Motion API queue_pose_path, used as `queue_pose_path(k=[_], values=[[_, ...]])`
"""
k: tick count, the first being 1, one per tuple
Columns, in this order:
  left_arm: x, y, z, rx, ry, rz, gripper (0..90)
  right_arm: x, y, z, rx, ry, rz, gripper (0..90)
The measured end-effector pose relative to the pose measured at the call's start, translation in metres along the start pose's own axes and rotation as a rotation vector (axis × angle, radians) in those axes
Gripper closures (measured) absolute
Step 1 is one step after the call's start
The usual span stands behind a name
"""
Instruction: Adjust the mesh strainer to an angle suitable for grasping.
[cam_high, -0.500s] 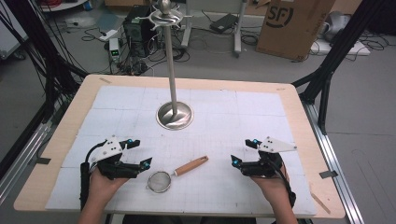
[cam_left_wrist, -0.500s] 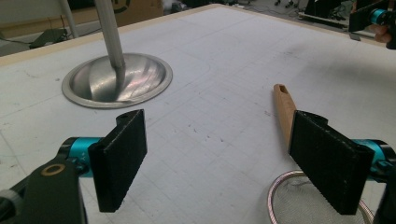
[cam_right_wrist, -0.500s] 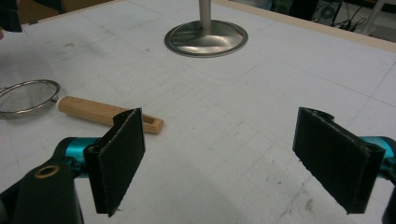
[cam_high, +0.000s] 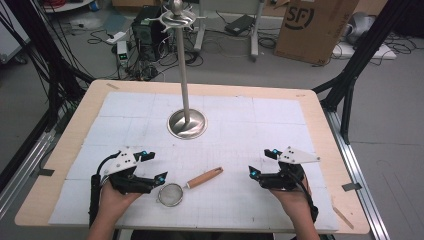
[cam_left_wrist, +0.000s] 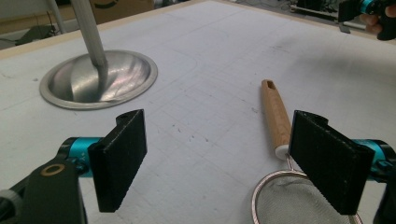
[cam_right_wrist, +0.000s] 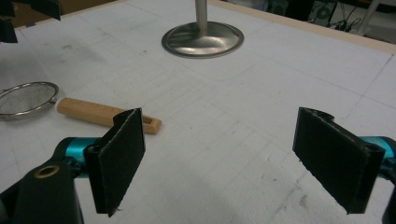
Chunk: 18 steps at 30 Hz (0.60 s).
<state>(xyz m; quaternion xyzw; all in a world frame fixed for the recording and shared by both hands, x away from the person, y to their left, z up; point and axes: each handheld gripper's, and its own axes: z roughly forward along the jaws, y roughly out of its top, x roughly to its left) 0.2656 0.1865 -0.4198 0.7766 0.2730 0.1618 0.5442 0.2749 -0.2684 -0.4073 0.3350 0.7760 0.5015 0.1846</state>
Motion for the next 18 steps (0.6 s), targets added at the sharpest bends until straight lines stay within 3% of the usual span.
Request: queue_pose_path(k=[12,18], values=[[-0.015,0.005,0.021,0.090,-0.037,0.018,20.2,-0.001,-0.002,0.000,0.007,0.003,0.013,16.1],[-0.019,0.012,0.031,0.112,-0.057,0.037,20.8,-0.002,-0.002,-0.002,0.008,-0.001,0.014,16.1]])
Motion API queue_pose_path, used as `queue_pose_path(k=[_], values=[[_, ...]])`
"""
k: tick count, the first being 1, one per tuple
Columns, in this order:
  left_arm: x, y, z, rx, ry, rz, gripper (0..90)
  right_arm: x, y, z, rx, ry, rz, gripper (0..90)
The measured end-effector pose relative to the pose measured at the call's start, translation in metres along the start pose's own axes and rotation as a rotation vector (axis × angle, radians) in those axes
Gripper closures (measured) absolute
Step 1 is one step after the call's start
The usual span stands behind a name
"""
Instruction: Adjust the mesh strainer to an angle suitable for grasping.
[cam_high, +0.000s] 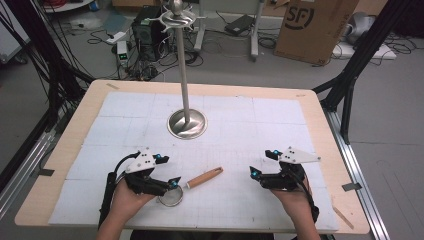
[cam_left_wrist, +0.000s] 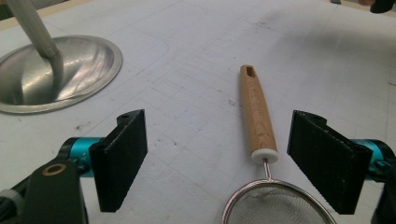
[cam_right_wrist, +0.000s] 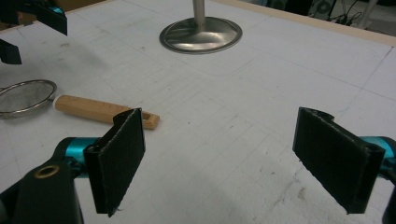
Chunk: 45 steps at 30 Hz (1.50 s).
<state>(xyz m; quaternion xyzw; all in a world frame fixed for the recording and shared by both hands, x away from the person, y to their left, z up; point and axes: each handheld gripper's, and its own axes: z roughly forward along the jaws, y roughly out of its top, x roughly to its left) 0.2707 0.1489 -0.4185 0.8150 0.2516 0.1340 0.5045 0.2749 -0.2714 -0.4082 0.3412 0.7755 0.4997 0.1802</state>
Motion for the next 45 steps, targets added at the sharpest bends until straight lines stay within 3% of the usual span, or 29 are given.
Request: queue_pose_path(k=[5,9,13,21,25,29,33,36,39,45], values=[[-0.002,0.005,0.008,0.046,-0.015,0.007,21.9,-0.002,-0.001,-0.001,-0.001,-0.004,0.003,16.1],[-0.008,0.011,0.020,0.080,-0.052,0.020,24.8,-0.004,-0.002,0.000,0.005,-0.008,0.012,16.0],[-0.016,0.015,0.038,0.159,-0.088,0.047,27.2,-0.003,-0.002,0.000,0.005,-0.005,0.016,16.0],[-0.018,0.014,0.046,0.225,-0.078,0.067,36.3,-0.001,0.000,0.000,0.004,0.001,0.005,16.0],[-0.017,0.014,0.050,0.283,-0.068,0.091,39.0,0.000,-0.001,0.002,0.010,0.004,0.007,16.0],[-0.019,0.014,0.056,0.339,-0.083,0.110,42.4,-0.001,-0.001,0.002,0.010,0.004,0.003,16.0],[-0.022,0.015,0.059,0.355,-0.105,0.114,45.9,0.000,-0.001,0.003,0.011,0.002,0.004,16.1],[-0.023,0.015,0.060,0.380,-0.129,0.120,55.6,0.001,-0.002,0.003,0.014,0.005,0.004,16.0],[-0.025,0.014,0.060,0.395,-0.122,0.122,64.2,0.001,-0.002,0.003,0.015,0.009,0.002,16.0],[-0.026,0.015,0.060,0.399,-0.119,0.127,67.0,0.002,-0.002,0.004,0.016,0.007,0.000,16.1]])
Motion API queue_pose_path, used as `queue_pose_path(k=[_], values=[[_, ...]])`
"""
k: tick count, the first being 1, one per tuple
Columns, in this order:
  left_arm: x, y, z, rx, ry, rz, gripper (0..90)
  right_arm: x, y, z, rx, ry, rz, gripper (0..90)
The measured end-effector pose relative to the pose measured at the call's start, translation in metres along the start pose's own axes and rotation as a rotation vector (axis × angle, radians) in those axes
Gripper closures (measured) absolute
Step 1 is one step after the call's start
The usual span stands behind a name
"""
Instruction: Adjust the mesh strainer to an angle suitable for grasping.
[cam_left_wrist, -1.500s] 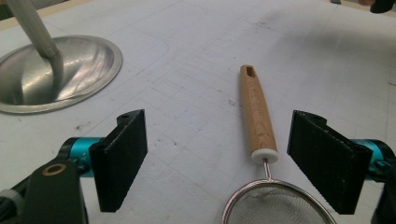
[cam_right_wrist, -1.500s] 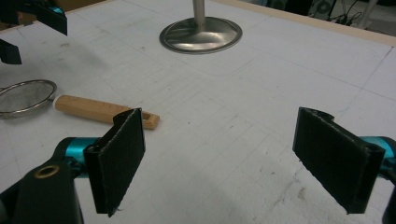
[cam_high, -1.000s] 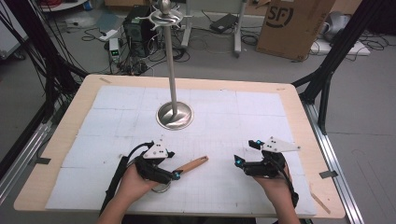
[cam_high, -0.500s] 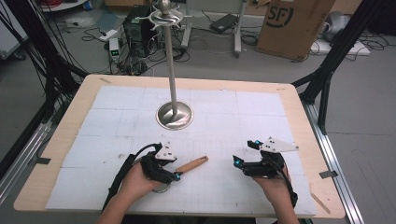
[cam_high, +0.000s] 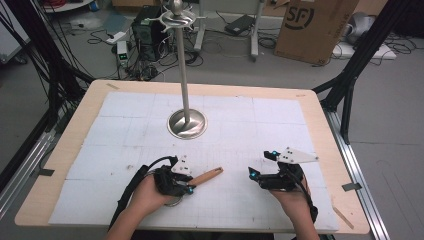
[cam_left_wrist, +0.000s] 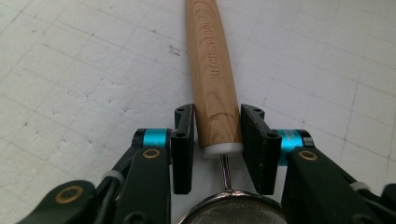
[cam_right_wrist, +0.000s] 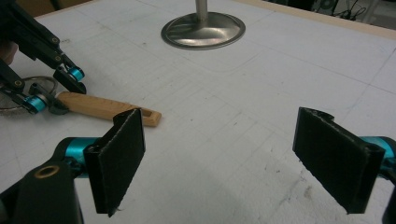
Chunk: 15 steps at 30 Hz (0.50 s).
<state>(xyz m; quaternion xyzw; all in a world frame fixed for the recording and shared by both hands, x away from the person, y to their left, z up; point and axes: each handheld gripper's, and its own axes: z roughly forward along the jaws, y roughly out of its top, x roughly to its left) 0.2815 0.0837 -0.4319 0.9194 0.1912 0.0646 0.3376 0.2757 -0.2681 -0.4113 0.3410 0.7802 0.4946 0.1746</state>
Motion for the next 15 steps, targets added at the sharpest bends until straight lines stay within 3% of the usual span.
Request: queue_pose_path(k=[3,8,15], values=[[-0.0010,0.0014,-0.0011,0.018,-0.004,0.045,67.5,0.0001,0.0000,0.0000,0.000,-0.001,0.000,16.1],[-0.0031,0.0037,-0.0019,0.037,-0.010,0.082,67.7,0.0001,-0.0002,0.0007,0.000,0.002,0.001,16.1],[-0.0018,0.0068,-0.0010,0.068,-0.008,0.065,65.1,0.0004,-0.0001,0.0008,0.002,0.000,-0.001,16.1]])
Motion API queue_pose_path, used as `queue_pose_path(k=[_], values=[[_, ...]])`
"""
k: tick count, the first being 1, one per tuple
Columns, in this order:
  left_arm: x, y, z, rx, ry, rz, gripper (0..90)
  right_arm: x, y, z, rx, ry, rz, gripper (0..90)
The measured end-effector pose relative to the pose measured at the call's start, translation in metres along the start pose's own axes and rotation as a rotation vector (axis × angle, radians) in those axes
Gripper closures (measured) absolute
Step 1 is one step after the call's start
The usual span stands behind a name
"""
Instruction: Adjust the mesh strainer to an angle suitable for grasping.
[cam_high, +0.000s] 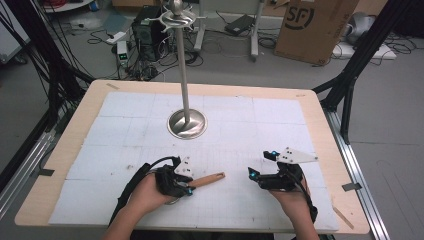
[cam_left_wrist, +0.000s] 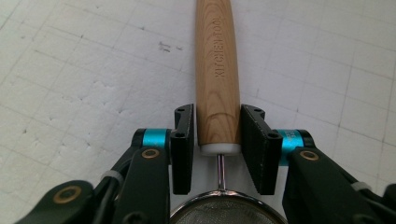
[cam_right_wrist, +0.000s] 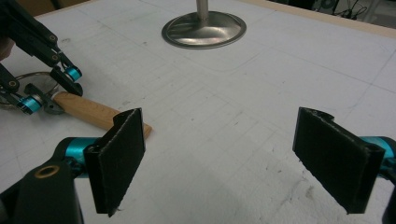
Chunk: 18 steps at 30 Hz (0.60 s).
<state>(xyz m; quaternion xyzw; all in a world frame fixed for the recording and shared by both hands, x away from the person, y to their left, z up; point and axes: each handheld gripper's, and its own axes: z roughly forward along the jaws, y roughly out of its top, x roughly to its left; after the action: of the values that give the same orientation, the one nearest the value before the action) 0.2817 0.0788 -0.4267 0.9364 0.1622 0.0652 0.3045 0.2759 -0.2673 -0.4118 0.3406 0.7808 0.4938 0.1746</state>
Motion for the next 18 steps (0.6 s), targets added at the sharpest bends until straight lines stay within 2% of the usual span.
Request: queue_pose_path(k=[6,11,16,18], values=[[0.003,0.002,0.002,0.018,-0.004,-0.020,60.6,0.000,0.000,0.000,0.003,0.002,0.005,16.1],[0.005,0.007,0.003,0.056,-0.016,-0.024,60.3,0.001,0.000,0.000,0.005,0.002,0.007,16.1],[0.004,0.014,0.005,0.103,-0.011,-0.018,60.0,0.001,-0.001,0.003,0.013,0.004,0.003,16.2],[0.004,0.015,0.006,0.108,-0.012,-0.030,60.0,0.001,-0.002,0.004,0.015,0.006,0.004,16.2]])
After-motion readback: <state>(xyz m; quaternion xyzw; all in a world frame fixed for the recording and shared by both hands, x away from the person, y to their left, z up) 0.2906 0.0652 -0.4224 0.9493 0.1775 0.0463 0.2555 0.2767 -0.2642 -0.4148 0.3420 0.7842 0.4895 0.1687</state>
